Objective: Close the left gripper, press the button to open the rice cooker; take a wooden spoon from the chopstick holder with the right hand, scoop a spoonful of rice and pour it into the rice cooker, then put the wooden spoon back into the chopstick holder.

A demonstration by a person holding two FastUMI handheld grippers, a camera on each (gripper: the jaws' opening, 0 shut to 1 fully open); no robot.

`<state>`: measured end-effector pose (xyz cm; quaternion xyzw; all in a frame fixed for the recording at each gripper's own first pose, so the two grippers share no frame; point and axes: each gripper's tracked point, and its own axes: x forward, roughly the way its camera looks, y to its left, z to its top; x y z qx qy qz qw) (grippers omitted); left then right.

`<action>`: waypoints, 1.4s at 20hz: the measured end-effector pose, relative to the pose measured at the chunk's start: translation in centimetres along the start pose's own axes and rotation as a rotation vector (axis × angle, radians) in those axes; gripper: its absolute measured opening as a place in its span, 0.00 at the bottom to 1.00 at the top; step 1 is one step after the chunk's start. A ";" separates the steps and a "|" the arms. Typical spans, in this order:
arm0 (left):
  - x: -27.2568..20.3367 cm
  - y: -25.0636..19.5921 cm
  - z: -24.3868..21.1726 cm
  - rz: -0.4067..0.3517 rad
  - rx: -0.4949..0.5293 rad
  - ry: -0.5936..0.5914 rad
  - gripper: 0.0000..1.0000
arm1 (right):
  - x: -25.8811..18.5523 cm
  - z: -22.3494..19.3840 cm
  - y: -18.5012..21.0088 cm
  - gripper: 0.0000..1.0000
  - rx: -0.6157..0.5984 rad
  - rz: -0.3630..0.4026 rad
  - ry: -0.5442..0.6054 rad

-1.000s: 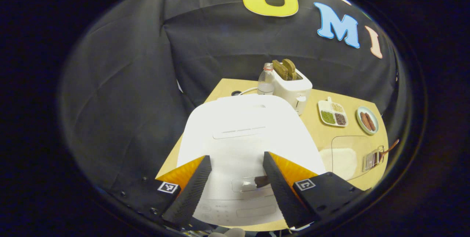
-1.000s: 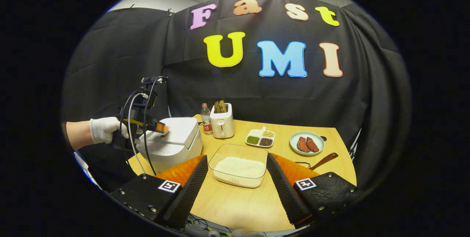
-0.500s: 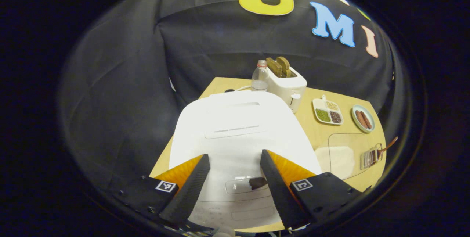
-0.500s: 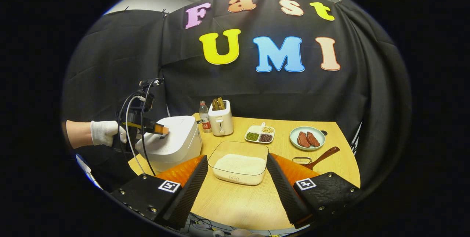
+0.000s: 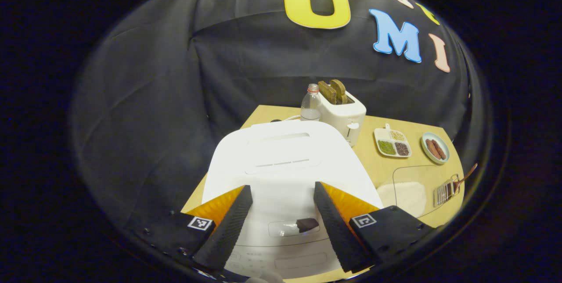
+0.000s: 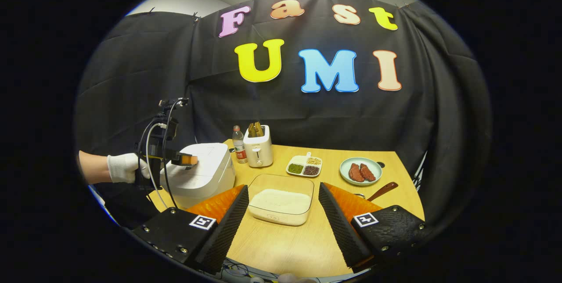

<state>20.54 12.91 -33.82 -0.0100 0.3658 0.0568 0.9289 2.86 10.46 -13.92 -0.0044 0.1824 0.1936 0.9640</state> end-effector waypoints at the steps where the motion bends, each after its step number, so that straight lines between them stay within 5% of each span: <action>1: -0.5 0.0 0.9 0.005 -0.001 -0.044 0.99 | 0.1 0.7 -0.7 0.98 0.002 -0.029 -0.022; 8: -13.2 -3.0 11.5 0.028 0.031 -0.507 0.99 | -0.9 7.1 -4.5 0.98 0.047 -0.182 -0.202; 13: -25.4 -7.6 13.8 -0.074 0.015 -0.659 0.99 | -3.1 11.4 -6.1 0.98 0.049 -0.259 -0.316; 17: -33.7 -8.7 13.7 -0.121 0.003 -0.728 1.00 | -5.6 13.0 -7.0 0.98 0.053 -0.293 -0.368; 28: -39.7 -11.0 11.5 -0.136 0.029 -0.750 1.00 | -10.0 13.8 -6.9 0.98 0.029 -0.289 -0.407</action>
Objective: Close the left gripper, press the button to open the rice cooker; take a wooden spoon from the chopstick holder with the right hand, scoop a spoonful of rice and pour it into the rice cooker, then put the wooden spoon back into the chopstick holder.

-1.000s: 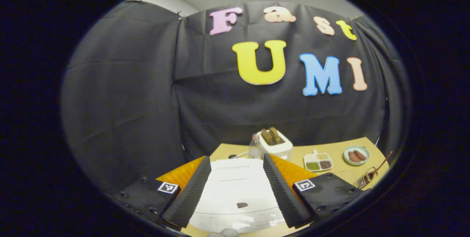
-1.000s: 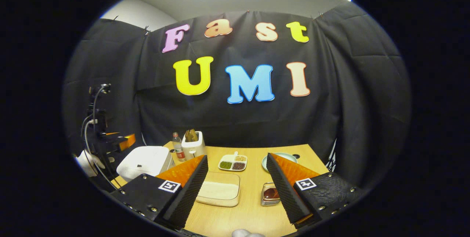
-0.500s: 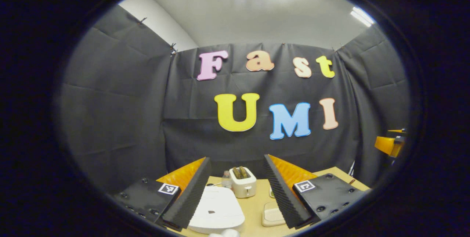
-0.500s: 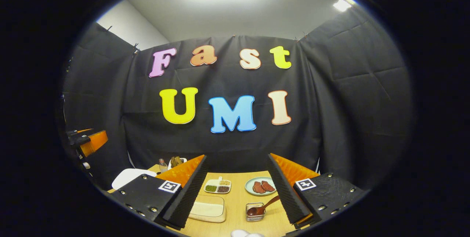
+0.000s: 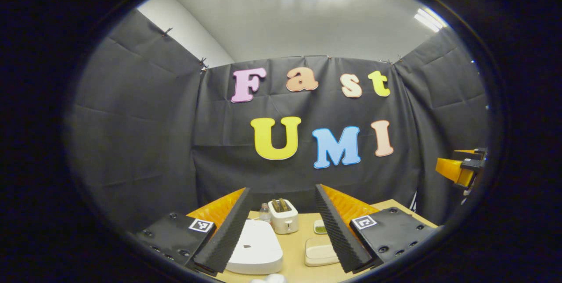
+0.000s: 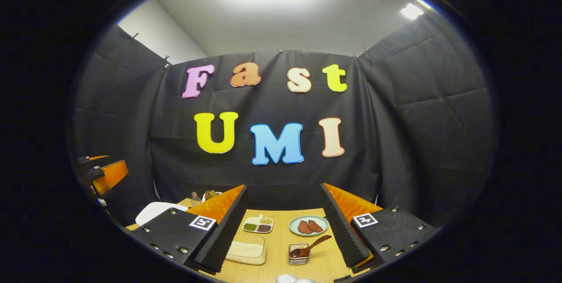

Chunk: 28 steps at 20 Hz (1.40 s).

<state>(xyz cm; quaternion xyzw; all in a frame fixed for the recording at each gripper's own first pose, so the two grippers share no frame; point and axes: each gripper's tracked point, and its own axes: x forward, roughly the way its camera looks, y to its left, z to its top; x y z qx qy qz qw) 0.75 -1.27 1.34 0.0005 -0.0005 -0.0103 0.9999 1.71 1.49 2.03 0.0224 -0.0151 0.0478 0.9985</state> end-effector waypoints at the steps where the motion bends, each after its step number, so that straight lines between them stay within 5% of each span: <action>1: -0.1 -0.2 -0.1 -0.005 -0.002 0.002 1.00 | 0.0 0.1 -0.1 0.98 -0.003 0.001 0.000; 28: 0.0 0.1 -0.7 0.016 -0.006 0.015 0.99 | 1.0 -0.9 -0.3 0.98 -0.022 0.027 0.048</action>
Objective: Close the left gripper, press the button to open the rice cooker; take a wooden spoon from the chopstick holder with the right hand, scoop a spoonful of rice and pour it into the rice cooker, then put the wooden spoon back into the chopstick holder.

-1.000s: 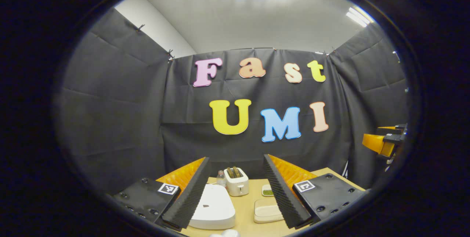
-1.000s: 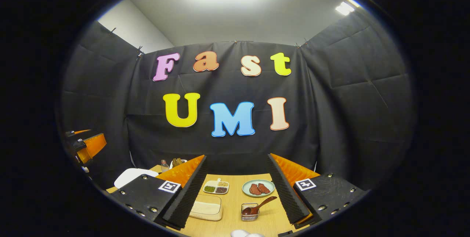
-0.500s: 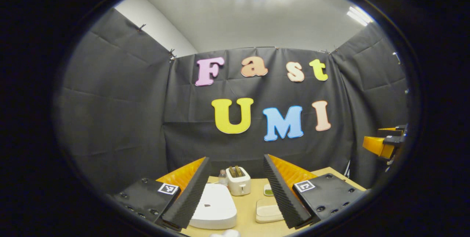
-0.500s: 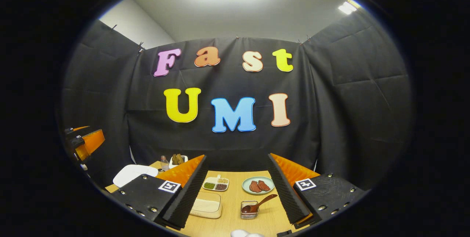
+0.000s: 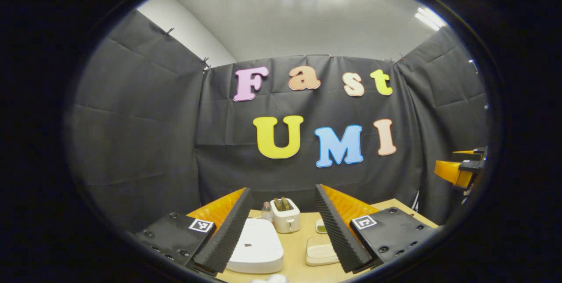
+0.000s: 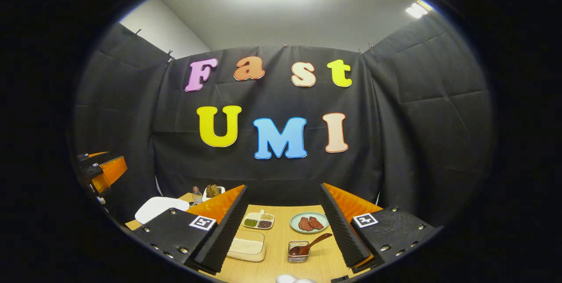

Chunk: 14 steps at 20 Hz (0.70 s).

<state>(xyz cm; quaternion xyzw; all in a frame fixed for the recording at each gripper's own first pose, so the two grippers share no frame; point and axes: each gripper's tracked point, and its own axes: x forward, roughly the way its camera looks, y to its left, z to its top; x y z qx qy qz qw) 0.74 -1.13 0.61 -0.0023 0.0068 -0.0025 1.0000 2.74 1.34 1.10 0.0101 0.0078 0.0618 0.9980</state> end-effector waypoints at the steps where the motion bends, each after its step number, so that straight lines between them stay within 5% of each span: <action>1: 0.1 0.0 0.0 0.001 -0.001 0.001 0.98 | 0.0 -0.1 0.0 0.98 0.002 -0.001 0.002; 14: 0.6 0.2 -0.3 -0.005 -0.003 0.006 1.00 | 0.5 0.0 0.0 0.98 0.001 -0.008 0.003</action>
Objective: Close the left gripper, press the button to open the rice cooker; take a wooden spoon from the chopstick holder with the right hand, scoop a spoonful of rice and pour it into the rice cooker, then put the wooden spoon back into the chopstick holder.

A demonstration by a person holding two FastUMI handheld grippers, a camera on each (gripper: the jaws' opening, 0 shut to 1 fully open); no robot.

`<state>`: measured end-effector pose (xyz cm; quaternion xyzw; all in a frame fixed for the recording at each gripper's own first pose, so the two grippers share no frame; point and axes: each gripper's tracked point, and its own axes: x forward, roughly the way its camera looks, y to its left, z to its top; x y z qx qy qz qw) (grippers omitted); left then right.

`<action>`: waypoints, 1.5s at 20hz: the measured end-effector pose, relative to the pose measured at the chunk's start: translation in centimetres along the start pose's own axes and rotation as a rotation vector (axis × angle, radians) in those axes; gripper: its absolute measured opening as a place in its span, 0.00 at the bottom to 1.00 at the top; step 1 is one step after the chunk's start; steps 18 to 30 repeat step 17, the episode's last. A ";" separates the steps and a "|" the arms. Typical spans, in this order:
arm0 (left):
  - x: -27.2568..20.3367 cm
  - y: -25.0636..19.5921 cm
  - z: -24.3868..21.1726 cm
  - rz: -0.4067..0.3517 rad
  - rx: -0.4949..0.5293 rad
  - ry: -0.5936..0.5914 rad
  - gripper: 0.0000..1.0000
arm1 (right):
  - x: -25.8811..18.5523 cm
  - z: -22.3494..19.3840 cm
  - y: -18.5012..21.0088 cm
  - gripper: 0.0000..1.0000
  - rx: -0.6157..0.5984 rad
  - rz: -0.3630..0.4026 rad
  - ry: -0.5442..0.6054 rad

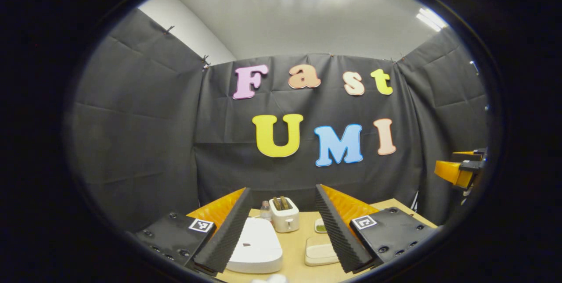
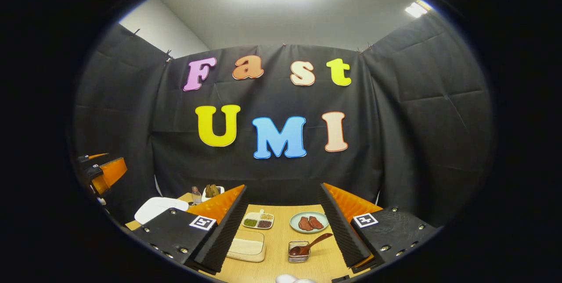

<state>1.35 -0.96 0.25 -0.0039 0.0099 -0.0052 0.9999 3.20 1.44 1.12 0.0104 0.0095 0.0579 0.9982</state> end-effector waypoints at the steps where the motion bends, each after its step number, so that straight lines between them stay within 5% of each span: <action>1: 0.1 0.0 0.0 -0.001 -0.001 0.000 1.00 | 0.0 0.0 0.0 0.98 -0.001 0.000 -0.001; 30: 0.3 0.2 -0.2 0.002 -0.012 0.006 1.00 | -0.2 0.2 0.2 0.98 -0.001 -0.004 -0.007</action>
